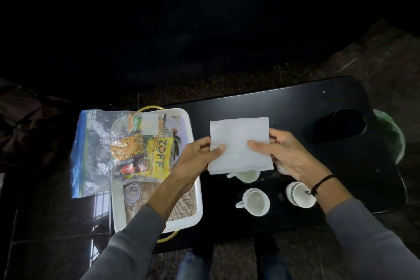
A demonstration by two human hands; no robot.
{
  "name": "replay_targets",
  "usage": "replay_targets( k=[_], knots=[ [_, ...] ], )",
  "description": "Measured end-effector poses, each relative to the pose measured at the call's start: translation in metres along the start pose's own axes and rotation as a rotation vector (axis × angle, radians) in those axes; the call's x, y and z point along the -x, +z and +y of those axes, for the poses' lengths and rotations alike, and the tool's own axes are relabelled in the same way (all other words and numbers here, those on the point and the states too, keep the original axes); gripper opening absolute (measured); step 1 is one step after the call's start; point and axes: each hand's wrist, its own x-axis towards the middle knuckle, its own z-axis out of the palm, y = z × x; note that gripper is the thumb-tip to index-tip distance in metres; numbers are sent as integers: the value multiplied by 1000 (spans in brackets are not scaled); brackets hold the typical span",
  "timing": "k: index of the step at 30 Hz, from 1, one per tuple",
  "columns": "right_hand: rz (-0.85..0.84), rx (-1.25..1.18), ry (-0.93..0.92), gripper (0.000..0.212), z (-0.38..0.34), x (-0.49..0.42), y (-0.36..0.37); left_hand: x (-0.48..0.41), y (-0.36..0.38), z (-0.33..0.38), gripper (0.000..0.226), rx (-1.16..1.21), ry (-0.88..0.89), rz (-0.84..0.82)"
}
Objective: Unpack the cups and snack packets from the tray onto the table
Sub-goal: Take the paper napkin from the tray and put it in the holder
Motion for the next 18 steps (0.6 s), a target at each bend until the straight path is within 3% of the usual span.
replay_targets(
  k=[7, 10, 13, 18],
  knots=[
    [114, -73, 2, 30, 3, 17, -73, -26, 76, -4, 12, -65, -47, 24],
    [283, 3, -35, 20, 3, 23, -103, -34, 111, -4, 13, -150, -67, 63],
    [465, -10, -10, 26, 3, 32, -140, -43, 150, 0, 16, -184, -43, 76],
    [614, -130, -77, 25, -9, 44, -197, -59, 202, 8, 14, -251, -24, 21]
  ],
)
